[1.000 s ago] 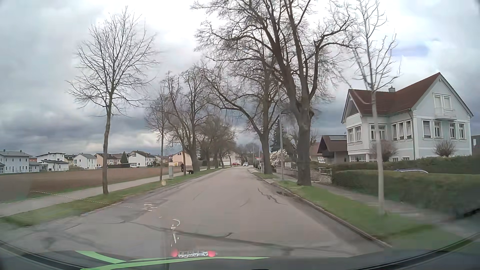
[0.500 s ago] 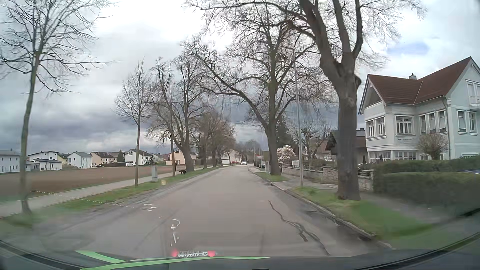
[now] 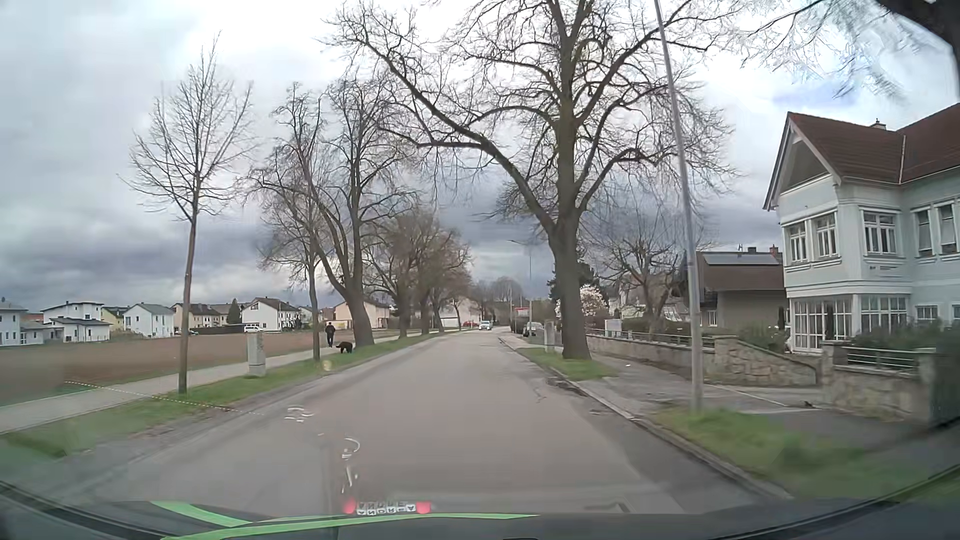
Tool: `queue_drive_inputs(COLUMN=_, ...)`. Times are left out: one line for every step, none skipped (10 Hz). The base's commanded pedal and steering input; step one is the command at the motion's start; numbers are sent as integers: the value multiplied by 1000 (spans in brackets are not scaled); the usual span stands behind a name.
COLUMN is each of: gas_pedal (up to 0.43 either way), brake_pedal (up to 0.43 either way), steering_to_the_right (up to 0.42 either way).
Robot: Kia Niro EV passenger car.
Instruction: Follow the waypoints while adhering to traffic rules and regulations
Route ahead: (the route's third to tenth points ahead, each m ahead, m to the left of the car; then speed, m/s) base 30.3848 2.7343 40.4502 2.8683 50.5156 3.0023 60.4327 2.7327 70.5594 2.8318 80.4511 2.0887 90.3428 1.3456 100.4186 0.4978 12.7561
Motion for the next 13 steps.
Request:
queue_drive_inputs(gas_pedal=130, brake_pedal=0, steering_to_the_right=0)
queue_drive_inputs(gas_pedal=130, brake_pedal=0, steering_to_the_right=0)
queue_drive_inputs(gas_pedal=130, brake_pedal=0, steering_to_the_right=0)
queue_drive_inputs(gas_pedal=130, brake_pedal=0, steering_to_the_right=1)
queue_drive_inputs(gas_pedal=130, brake_pedal=0, steering_to_the_right=1)
queue_drive_inputs(gas_pedal=130, brake_pedal=0, steering_to_the_right=1)
queue_drive_inputs(gas_pedal=130, brake_pedal=0, steering_to_the_right=1)
queue_drive_inputs(gas_pedal=130, brake_pedal=0, steering_to_the_right=1)
queue_drive_inputs(gas_pedal=130, brake_pedal=0, steering_to_the_right=1)
queue_drive_inputs(gas_pedal=118, brake_pedal=0, steering_to_the_right=1)
queue_drive_inputs(gas_pedal=110, brake_pedal=0, steering_to_the_right=1)
queue_drive_inputs(gas_pedal=98, brake_pedal=0, steering_to_the_right=1)
queue_drive_inputs(gas_pedal=98, brake_pedal=0, steering_to_the_right=1)
